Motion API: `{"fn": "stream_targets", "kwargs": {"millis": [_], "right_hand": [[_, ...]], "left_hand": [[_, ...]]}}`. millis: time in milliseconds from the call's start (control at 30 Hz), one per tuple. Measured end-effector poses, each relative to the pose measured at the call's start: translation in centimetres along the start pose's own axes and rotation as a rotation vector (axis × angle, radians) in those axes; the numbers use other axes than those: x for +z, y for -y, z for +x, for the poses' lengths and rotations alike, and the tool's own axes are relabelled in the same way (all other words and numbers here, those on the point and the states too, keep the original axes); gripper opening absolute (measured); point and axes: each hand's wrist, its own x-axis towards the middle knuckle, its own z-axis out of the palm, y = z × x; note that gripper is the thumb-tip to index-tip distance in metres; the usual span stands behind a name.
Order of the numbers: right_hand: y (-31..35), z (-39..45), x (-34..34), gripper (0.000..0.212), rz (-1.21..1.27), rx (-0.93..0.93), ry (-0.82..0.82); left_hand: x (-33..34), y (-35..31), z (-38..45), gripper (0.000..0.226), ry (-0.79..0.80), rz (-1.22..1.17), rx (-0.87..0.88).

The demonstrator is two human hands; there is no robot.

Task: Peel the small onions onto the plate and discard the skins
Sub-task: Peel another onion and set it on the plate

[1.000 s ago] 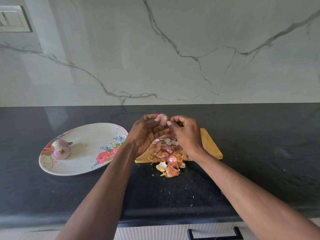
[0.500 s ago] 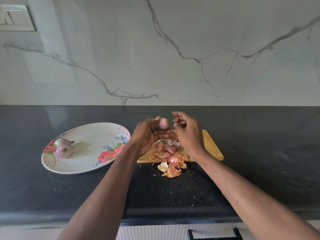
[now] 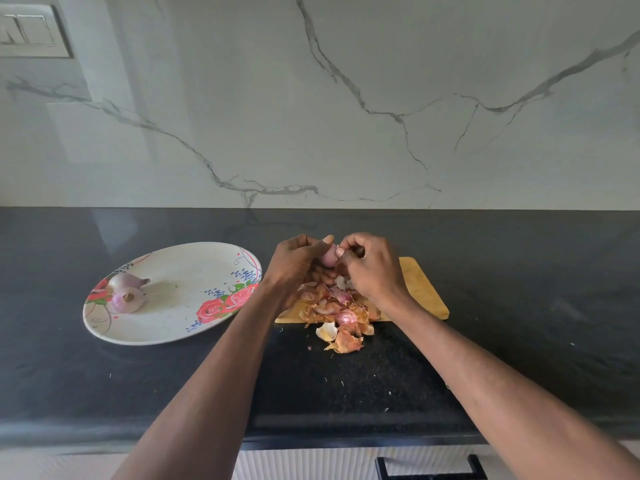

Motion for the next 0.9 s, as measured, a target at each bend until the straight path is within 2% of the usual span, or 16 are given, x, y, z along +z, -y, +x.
{"fn": "stream_targets", "kwargs": {"millis": [133,267,333,400,433,533,667,767,900], "right_hand": [[0.4,0.0,0.2,0.013,-0.038,0.078,0.021],[0.0,0.5,-0.3,0.01,0.173,0.279,-0.013],[-0.1,0.4,-0.7,0.016,0.227,0.295,0.004],[0.0,0.1,-1.0,0.032,0.246,0.254,0.047],[0.1,-0.1,-1.1,0.034,0.241,0.216,0.05],[0.3,0.0,-1.1,0.022,0.248,0.091,0.029],[0.3,-0.1,-0.6,0.032,0.226,-0.038,0.093],[0.1,-0.2,-0.5,0.021,0.189,-0.094,0.076],[0.1,-0.1,-0.8,0.015,0.126,-0.121,0.109]], "left_hand": [[-0.1,0.0,0.2,0.026,-0.021,0.052,0.04],[0.2,-0.1,-0.1,0.017,0.038,-0.043,0.009],[0.1,-0.3,-0.1,0.014,0.038,-0.096,-0.013],[-0.2,-0.3,0.1,0.015,0.008,-0.129,-0.031],[-0.3,-0.3,0.3,0.017,-0.007,-0.14,-0.04],[-0.6,-0.2,0.6,0.027,-0.044,-0.137,-0.093],[-0.8,-0.2,0.5,0.038,-0.062,-0.063,-0.191],[-0.9,-0.3,0.5,0.04,-0.082,-0.009,-0.251],[-1.0,-0.3,0.6,0.04,-0.084,0.027,-0.247]]}}
